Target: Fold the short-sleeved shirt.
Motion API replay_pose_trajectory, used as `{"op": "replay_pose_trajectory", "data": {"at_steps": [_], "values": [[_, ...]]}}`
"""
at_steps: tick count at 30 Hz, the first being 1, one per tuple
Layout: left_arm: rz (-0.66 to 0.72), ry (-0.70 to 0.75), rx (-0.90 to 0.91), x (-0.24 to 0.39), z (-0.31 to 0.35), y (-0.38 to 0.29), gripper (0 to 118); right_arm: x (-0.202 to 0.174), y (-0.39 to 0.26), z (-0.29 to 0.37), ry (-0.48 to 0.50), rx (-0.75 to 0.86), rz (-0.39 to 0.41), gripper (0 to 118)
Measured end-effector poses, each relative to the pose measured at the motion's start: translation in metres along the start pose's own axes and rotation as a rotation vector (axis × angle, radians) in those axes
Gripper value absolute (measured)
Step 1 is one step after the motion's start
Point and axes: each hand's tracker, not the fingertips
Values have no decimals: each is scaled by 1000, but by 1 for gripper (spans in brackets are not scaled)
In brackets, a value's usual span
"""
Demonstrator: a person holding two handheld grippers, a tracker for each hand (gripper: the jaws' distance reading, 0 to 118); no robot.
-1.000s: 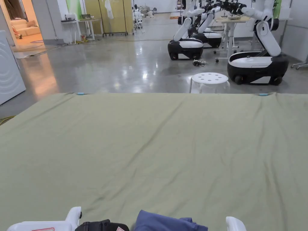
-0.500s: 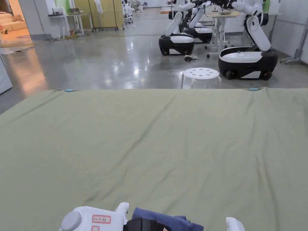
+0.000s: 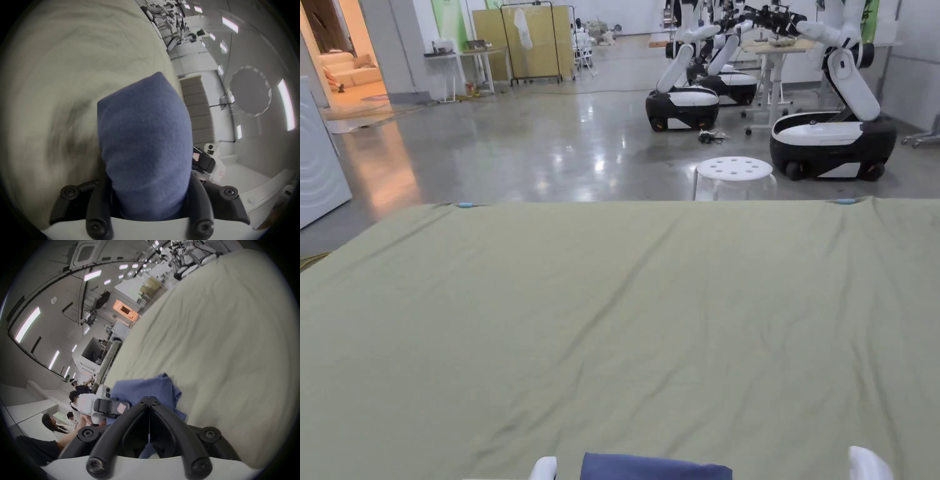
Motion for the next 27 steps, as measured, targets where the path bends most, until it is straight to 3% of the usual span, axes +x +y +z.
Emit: {"op": "replay_pose_trajectory", "data": {"at_steps": [4,8,14,20,24,27], "values": [[16,-24,14,7,32,3,36,-11,13,26,-29,38,44,4],[-164,201,-16,25,84,31,36,-17,17,29,-47,54,89,4],[-246,365,108,32,192,73,36,-19,11,12,-22,45,81,4],[-148,738,164,2,277,134,36,-36,12,-18,-12,-20,140,4],[-100,851,224,-18,322,170,36,-43,10,-32,-22,-53,162,4],[-90,1046,209,-21,341,198,37,-47,10,-41,-31,-74,186,4]]}}
